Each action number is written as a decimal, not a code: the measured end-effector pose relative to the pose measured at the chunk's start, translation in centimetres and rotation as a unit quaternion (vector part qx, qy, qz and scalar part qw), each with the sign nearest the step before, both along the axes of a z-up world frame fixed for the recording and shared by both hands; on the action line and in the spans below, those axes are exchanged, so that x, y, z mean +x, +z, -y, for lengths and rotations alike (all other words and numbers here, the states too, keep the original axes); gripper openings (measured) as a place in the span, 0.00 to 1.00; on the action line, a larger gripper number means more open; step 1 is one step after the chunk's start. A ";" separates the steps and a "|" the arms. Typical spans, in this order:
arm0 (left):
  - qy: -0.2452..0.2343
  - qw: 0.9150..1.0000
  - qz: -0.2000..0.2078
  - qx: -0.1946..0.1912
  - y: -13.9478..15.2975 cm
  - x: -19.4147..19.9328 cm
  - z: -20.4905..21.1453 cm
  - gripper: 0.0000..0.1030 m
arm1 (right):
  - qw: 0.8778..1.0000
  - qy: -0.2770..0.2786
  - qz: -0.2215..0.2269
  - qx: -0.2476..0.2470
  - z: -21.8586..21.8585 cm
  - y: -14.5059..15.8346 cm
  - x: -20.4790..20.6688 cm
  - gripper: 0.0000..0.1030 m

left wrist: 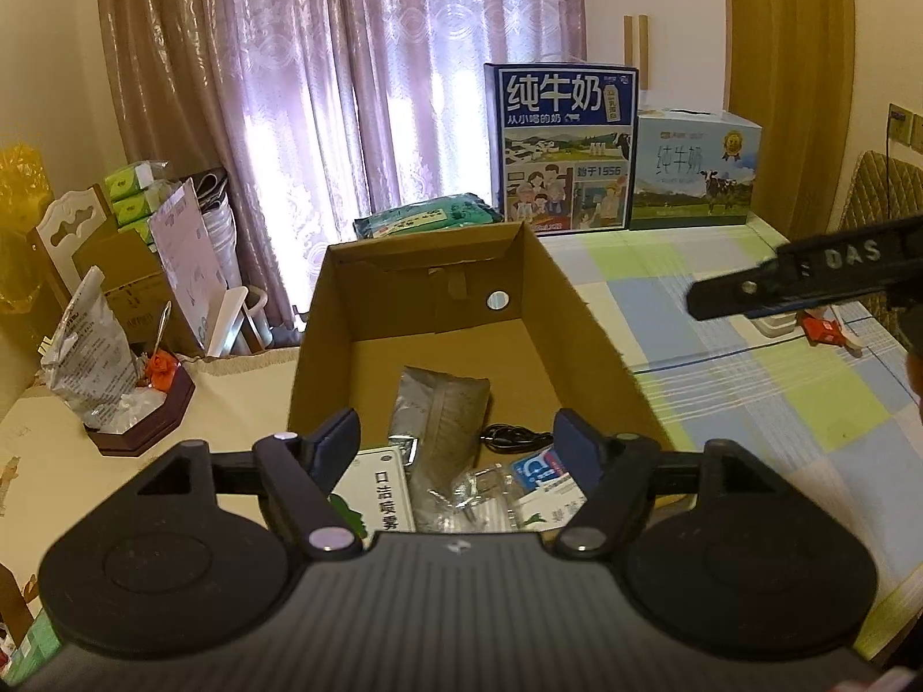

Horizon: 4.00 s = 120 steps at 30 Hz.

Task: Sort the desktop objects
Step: 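Move both tools back over the table toward the remaining items, then grasp the white plug adapter with the left tool while the right tool grasps the white spoon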

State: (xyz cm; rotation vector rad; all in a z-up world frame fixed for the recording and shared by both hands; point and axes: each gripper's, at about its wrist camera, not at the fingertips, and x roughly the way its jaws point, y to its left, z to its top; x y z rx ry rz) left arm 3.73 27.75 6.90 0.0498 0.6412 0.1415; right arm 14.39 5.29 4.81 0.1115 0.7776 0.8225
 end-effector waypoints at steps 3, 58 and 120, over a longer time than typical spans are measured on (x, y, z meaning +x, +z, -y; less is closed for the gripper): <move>-0.004 1.000 0.003 0.000 0.5 0.0 1.1 0.74 | 1.000 -0.016 0.003 -0.001 2.4 0.4 -0.1 0.70; -0.280 0.956 -0.056 0.066 -6.9 22.4 28.8 0.92 | 0.978 -0.173 0.024 -0.115 30.8 -9.0 14.1 0.98; -0.182 0.977 -0.105 -0.026 -17.8 26.4 28.1 0.72 | 0.974 -0.150 0.037 -0.168 28.2 -15.7 19.3 0.24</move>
